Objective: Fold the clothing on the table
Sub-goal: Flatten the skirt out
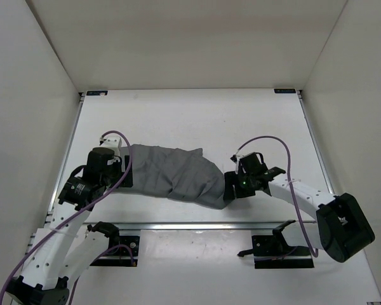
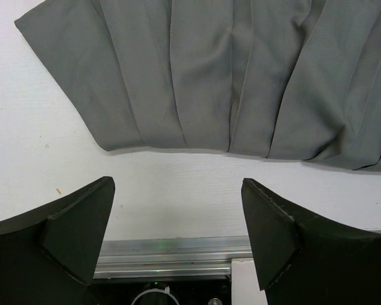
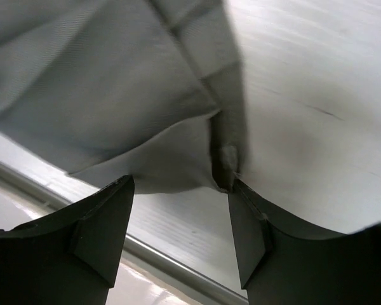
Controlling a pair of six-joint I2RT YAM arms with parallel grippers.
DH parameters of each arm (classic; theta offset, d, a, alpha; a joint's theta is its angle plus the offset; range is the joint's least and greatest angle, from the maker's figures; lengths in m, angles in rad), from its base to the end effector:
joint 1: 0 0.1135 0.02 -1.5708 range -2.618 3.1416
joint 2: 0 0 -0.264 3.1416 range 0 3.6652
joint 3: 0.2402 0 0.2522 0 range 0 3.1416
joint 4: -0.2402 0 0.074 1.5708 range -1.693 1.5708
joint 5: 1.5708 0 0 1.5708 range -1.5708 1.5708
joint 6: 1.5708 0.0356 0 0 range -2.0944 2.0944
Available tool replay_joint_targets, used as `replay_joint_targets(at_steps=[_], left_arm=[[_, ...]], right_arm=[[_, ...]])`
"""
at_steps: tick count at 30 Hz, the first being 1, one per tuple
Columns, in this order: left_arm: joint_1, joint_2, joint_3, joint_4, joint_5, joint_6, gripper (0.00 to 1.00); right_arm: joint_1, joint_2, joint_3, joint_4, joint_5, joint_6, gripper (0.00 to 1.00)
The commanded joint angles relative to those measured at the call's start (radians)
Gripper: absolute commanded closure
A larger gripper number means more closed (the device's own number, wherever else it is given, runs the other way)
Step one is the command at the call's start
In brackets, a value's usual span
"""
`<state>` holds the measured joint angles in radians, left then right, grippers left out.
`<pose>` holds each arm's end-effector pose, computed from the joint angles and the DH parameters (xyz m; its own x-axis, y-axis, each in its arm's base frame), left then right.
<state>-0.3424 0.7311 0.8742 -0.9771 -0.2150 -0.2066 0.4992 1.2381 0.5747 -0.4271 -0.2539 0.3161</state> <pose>0.1254 -0.0366 0.3035 -0.7224 0.0447 -0.6900 0.0458 0.9988 0.0168 0.1835 0.1102 0.1633 -0.9158 -0.1566 -0.3699 -0.2952 0.8869 0.3554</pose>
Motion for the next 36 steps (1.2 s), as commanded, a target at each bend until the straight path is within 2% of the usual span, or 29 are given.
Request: replay_joint_targets(at_steps=[1,2,5,7,8,10,13,15,16,19,22,24,29,31,36], left_arm=[[-0.003,-0.016,0.000,0.011,-0.006,0.002,0.06],[-0.006,-0.022,0.002,0.008,0.003,0.004,0.03],[-0.007,-0.062,0.002,0.020,0.020,0.016,0.01],[0.005,-0.087,0.002,0.021,0.017,0.013,0.01],[0.014,-0.097,0.002,0.026,0.017,0.018,0.02],[0.014,-0.088,-0.003,0.025,0.025,0.022,0.01],[0.016,-0.064,0.002,0.020,0.046,0.036,0.02],[0.023,-0.044,-0.003,0.031,0.057,0.041,0.02],[0.023,-0.044,0.005,0.029,0.060,0.041,0.03],[0.031,-0.047,0.003,0.031,0.060,0.041,0.02],[0.029,-0.073,0.003,0.031,0.051,0.035,0.02],[0.036,-0.085,-0.003,0.034,0.046,0.030,0.02],[0.039,-0.078,-0.001,0.034,0.045,0.033,0.02],[0.042,-0.078,-0.003,0.029,0.048,0.032,0.01],[0.048,-0.084,-0.003,0.034,0.025,0.021,0.02]], right_arm=[[0.028,-0.008,-0.032,0.105,-0.096,0.040,0.41],[0.024,0.000,-0.035,0.137,-0.132,0.049,0.41],[0.045,0.032,-0.027,0.189,-0.128,0.049,0.43],[0.044,0.058,-0.015,0.212,-0.130,0.044,0.71],[0.033,0.063,0.003,0.223,-0.142,0.038,1.00],[0.032,0.073,0.055,0.223,-0.159,0.028,1.00],[0.051,0.066,0.227,0.170,-0.157,-0.035,1.00],[0.061,0.052,0.438,0.142,-0.160,-0.073,1.00],[0.065,0.043,0.488,0.133,-0.160,-0.083,1.00],[0.136,0.034,0.823,0.088,-0.159,-0.173,1.00],[0.212,0.034,1.008,0.093,-0.124,-0.218,1.00],[0.216,0.030,1.079,0.108,-0.185,-0.221,1.00],[0.211,0.076,1.214,0.100,-0.182,-0.239,1.00],[0.184,0.147,1.254,0.074,-0.221,-0.229,1.00],[0.206,0.378,1.409,-0.068,-0.185,-0.268,1.00]])
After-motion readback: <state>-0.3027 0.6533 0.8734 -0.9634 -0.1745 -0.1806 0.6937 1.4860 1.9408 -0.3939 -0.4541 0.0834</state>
